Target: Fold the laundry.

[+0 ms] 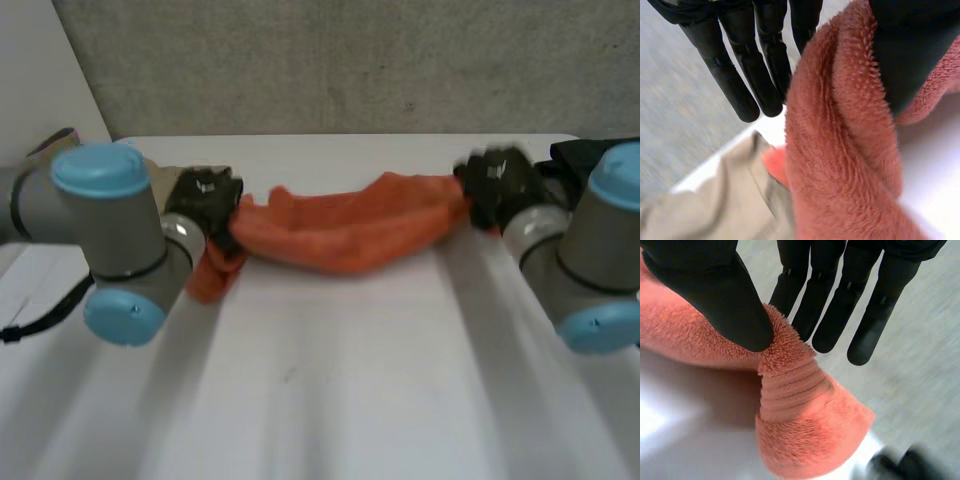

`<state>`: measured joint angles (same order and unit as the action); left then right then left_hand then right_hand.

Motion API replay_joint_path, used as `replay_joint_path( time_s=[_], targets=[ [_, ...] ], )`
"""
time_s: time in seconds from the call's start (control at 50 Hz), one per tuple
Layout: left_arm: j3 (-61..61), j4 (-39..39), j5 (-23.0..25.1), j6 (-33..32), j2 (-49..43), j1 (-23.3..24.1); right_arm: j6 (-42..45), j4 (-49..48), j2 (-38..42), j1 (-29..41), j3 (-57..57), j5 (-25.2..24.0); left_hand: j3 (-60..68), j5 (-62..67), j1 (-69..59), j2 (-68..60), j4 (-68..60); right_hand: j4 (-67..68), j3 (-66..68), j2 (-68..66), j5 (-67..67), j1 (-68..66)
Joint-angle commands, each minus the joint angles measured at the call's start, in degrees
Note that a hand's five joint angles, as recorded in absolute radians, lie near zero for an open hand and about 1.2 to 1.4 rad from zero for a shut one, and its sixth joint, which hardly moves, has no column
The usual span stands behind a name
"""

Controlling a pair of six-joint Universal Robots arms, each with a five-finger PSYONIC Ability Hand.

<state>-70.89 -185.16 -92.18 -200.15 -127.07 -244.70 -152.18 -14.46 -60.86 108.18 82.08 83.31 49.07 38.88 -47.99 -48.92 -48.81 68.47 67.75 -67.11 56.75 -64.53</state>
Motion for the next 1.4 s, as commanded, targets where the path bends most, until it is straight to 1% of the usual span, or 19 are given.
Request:
replay_joint_path(
  time_s=[0.02, 0.06, 0.1, 0.22, 0.32, 0.46, 0.54, 0.58, 0.72, 0.8, 0.92, 0.98, 1.0, 1.02, 1.08, 1.22, 1.3, 1.32, 1.4],
  targets=[
    [-3.20, 6.11, 0.86, -1.21, 1.73, 0.01, 4.26, 7.94, 1.54, -1.66, 2.64, -0.69, -25.96, -25.77, 24.88, 25.81, 25.70, 3.02, 3.74, -4.38, 4.73, -6.95],
    [-3.20, 8.31, 1.65, -1.30, 2.79, 0.02, 4.00, 8.57, 1.19, -1.92, 2.47, -1.21, -35.79, -35.60, 34.71, 35.64, 35.53, -13.63, -12.91, 12.27, -11.91, 9.70],
    [-3.12, 11.29, 3.31, -1.21, 4.63, -0.25, 2.95, 9.36, 0.05, -2.10, 2.12, -2.18, -39.07, -38.88, 37.99, 38.92, 38.81, -32.28, -31.56, 30.92, -30.57, 28.35],
    [-2.33, 15.35, 6.04, -0.60, 9.73, -2.97, -0.57, 12.08, -5.58, -3.06, 1.06, -4.47, -39.07, -38.88, 37.99, 38.92, 38.81, -39.62, -38.90, 38.26, -37.90, 35.69],
    [0.39, 18.25, 7.45, 0.54, 11.85, -8.67, -4.34, 18.30, -9.27, -5.69, -2.97, -6.13, -39.07, -38.88, 37.99, 38.92, 38.81, -40.30, -39.58, 38.94, -38.58, 36.36],
    [6.89, 23.87, 11.48, 0.46, 8.52, -13.86, -5.23, 29.02, -3.76, -8.69, -13.59, -7.72, -39.07, -38.88, 37.99, 38.92, 38.81, -40.47, -39.75, 39.11, -38.75, 36.53],
    [11.28, 28.34, 14.21, 0.20, 4.48, -15.10, -4.26, 36.07, 1.87, -9.92, -21.95, -8.16, -39.07, -38.88, 37.99, 38.92, 38.81, -39.29, -38.57, 37.93, -37.57, 35.36],
    [14.01, 31.16, 15.44, 0.11, 1.93, -15.63, -3.83, 40.01, 6.16, -10.62, -27.12, -8.25, -35.19, -35.00, 34.11, 35.04, 34.93, -38.62, -37.90, 37.26, -36.91, 34.69],
    [18.94, 37.85, 17.82, 0.02, -4.05, -15.81, -3.65, 50.91, 18.91, -12.12, -41.28, -8.95, -31.29, -31.10, 30.21, 31.14, 31.03, -33.90, -33.19, 32.55, -32.19, 29.97],
    [19.82, 38.12, 18.79, -0.15, -6.43, -15.19, -3.30, 56.19, 23.67, -12.47, -45.68, -10.61, -32.63, -32.44, 31.55, 32.48, 32.37, -33.90, -33.19, 32.55, -32.19, 29.97],
    [19.74, 38.21, 18.53, -2.00, -8.72, -13.96, -3.56, 58.23, 26.41, -12.64, -46.23, -12.55, -31.63, -31.44, 30.55, 31.48, 31.37, -34.41, -33.69, 33.05, -32.69, 30.48],
    [19.39, 37.94, 18.26, -3.58, -9.51, -13.17, -3.73, 57.70, 26.50, -12.64, -44.47, -12.73, -22.92, -22.73, 21.84, 22.77, 22.66, -33.91, -33.19, 32.55, -32.20, 29.98],
    [19.30, 37.94, 18.09, -3.84, -9.60, -13.08, -3.82, 56.92, 26.41, -12.73, -43.51, -12.73, -17.38, -17.19, 16.31, 17.24, 17.13, -28.41, -27.69, 27.05, -26.69, 24.48],
    [19.21, 38.03, 17.91, -4.37, -9.60, -12.91, -3.82, 56.21, 26.23, -12.82, -43.15, -12.73, -1.17, -0.98, 0.10, 1.03, 0.92, -21.03, -20.31, 19.67, -19.31, 17.09],
    [19.12, 37.94, 17.39, -4.55, -8.81, -12.90, -4.35, 53.15, 24.14, -13.34, -41.14, -12.55, 28.30, 28.49, -29.38, -28.45, -28.56, 11.43, 12.15, -12.79, 13.14, -15.36],
    [15.26, 39.70, 15.89, -4.90, -0.74, -13.26, -2.69, 47.60, 12.89, -15.37, -31.47, -12.64, 30.93, 31.12, -32.01, -31.08, -31.19, 11.53, 12.25, -12.89, 13.25, -15.47],
    [10.69, 42.33, 17.03, -8.23, 5.77, -13.34, 5.30, 46.54, 3.40, -16.60, -23.04, -12.91, 30.93, 31.12, -32.01, -31.08, -31.19, 11.53, 12.25, -12.89, 13.25, -15.47],
    [9.29, 44.08, 17.64, -11.20, 8.39, -13.34, 10.54, 47.15, -0.62, -16.95, -19.63, -12.99, 30.93, 31.12, -32.01, -31.08, -31.19, 11.53, 12.25, -12.89, 13.25, -15.47],
    [7.61, 47.43, 17.91, -17.46, 15.08, -13.87, 19.81, 45.49, -10.75, -18.09, -13.97, -12.82, 30.93, 31.12, -32.01, -31.08, -31.19, 11.53, 12.25, -12.89, 13.25, -15.47]
  ],
)
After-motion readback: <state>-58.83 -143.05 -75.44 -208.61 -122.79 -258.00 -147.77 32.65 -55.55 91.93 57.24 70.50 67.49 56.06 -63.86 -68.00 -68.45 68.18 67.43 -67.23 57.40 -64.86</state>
